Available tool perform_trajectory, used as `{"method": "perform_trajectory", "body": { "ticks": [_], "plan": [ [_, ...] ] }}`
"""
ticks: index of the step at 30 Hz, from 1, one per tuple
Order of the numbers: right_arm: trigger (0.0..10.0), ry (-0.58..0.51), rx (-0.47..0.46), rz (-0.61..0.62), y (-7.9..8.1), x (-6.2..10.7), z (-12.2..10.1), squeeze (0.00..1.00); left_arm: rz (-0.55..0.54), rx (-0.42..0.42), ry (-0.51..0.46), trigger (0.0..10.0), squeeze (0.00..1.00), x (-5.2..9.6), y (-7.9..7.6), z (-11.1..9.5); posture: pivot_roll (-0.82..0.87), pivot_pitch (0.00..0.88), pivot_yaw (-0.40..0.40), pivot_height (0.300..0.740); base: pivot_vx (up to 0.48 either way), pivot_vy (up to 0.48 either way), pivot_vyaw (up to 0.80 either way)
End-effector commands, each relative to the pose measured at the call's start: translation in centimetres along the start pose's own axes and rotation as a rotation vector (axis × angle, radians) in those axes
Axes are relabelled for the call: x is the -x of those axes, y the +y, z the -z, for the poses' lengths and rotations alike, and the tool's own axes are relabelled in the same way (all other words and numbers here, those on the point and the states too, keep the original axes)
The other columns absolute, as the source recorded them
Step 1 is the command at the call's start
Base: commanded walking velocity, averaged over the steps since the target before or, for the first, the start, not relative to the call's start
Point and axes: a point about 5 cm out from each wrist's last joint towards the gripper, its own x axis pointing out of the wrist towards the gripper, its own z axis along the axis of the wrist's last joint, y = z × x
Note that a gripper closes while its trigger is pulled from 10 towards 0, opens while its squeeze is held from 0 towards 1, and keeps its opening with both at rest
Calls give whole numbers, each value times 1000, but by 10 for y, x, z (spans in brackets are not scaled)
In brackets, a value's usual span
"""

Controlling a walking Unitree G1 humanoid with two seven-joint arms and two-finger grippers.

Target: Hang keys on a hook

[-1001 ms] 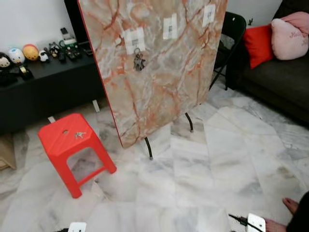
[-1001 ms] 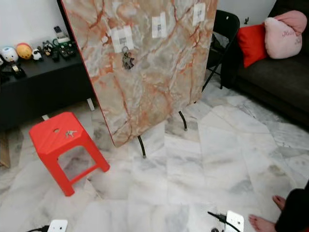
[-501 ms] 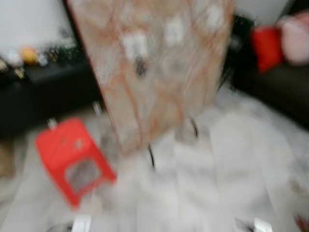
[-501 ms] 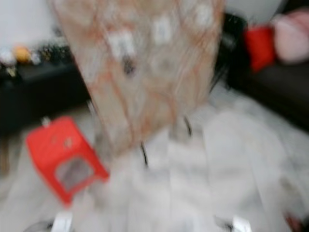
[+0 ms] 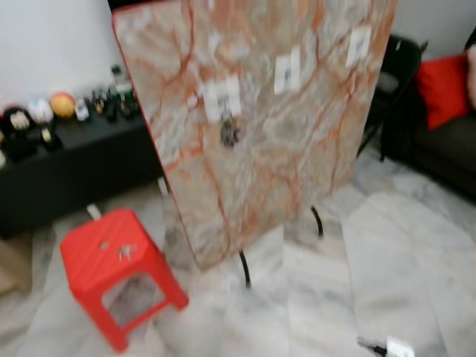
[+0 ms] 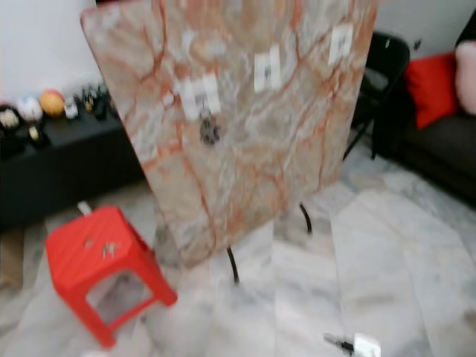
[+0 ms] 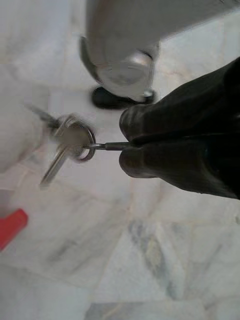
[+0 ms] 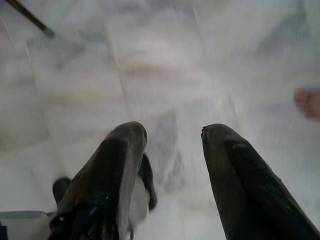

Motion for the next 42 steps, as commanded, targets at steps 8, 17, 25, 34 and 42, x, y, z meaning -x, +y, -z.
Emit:
{"method": "perform_trajectory", "body": {
  "ticks": [8,17,25,34,42],
  "plan": [
    [10000,-5,5,-19,7,-1,-1,0,-12,-24,10,10000,0,0,-4,1,9,0,-5,740,0,0,0],
    [10000,-5,18,-23,8,-1,-1,0,-12,-41,1,10000,0,-1,-5,-2,10,0,-3,740,0,-119,0],
    [10000,-8,11,-20,8,-1,0,0,-17,-55,-1,10000,0,1,7,2,13,0,-3,740,0,-373,0],
    [10000,-9,12,-22,8,-1,0,0,-37,-55,16,10000,0,5,25,12,15,0,-2,740,0,-388,0],
    [10000,-11,24,-24,8,-1,0,0,-30,-57,22,10000,0,5,20,16,13,0,0,740,0,-398,0]
  ]
}}
